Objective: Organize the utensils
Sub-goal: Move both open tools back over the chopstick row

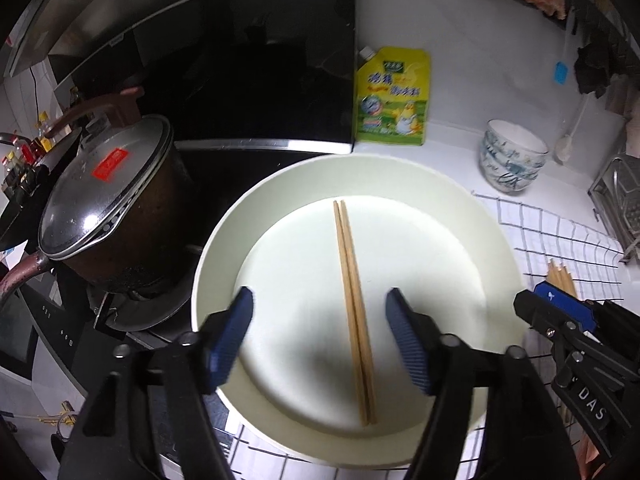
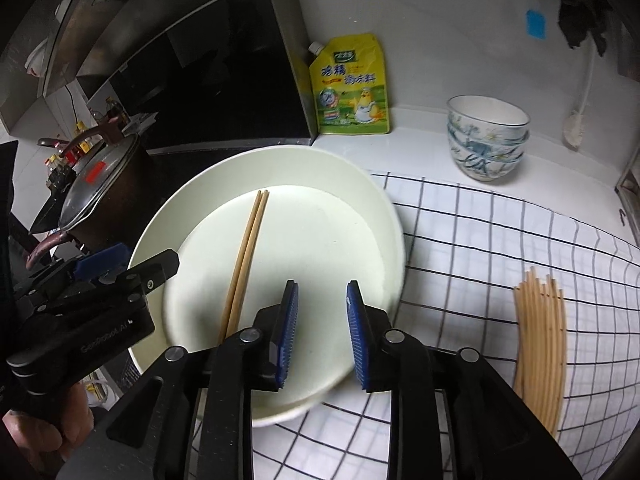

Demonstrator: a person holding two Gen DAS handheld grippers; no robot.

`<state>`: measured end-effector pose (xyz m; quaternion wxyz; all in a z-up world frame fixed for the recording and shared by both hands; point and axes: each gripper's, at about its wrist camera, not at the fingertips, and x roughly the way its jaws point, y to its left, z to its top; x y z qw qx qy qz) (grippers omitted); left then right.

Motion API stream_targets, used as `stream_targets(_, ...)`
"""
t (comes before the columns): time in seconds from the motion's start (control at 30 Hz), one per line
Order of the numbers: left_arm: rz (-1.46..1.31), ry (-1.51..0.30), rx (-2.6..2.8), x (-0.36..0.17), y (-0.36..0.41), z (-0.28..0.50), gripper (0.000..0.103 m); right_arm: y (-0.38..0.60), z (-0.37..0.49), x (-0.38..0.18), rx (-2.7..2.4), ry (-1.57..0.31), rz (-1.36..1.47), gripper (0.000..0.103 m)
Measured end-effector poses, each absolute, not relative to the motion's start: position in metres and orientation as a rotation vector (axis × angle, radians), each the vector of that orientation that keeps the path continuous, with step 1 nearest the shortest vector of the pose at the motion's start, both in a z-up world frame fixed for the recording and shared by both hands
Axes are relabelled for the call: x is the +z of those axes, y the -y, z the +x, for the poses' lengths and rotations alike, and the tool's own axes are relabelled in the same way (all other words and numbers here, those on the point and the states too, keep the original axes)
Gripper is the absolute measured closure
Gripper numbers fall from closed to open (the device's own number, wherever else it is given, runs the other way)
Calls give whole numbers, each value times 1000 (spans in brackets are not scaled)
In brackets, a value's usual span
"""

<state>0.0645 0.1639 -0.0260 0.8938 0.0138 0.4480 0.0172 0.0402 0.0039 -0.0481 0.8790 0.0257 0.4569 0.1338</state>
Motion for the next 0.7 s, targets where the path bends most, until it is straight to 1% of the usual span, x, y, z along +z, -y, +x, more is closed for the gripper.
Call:
stream_targets(0.13, 44, -921, 9, -20, -149, 59, 33, 13, 31, -42, 262, -943, 64, 77)
stream_targets(0.2, 50, -919, -4, -18, -139, 56, 32, 21, 26, -39, 252, -936, 66, 75)
stream_targets(0.27, 53, -917, -20, -16, -130, 53, 31, 31, 20, -37, 242, -929, 69, 70)
stream_targets(0.4, 60, -910, -44, -14, -110, 45, 25, 49, 10, -34, 224, -923, 69, 64)
stream_targets(0.47, 60, -911, -54, -14, -99, 41, 25, 63, 4, -33, 211, -920, 71, 58)
stream_targets(0.6, 48, -914, -75, -14, -78, 35, 19, 87, -7, -31, 185, -919, 65, 54)
stream_targets(0.7, 46, -921, -97, -14, -59, 30, 17, 108, -14, -29, 163, -918, 76, 49)
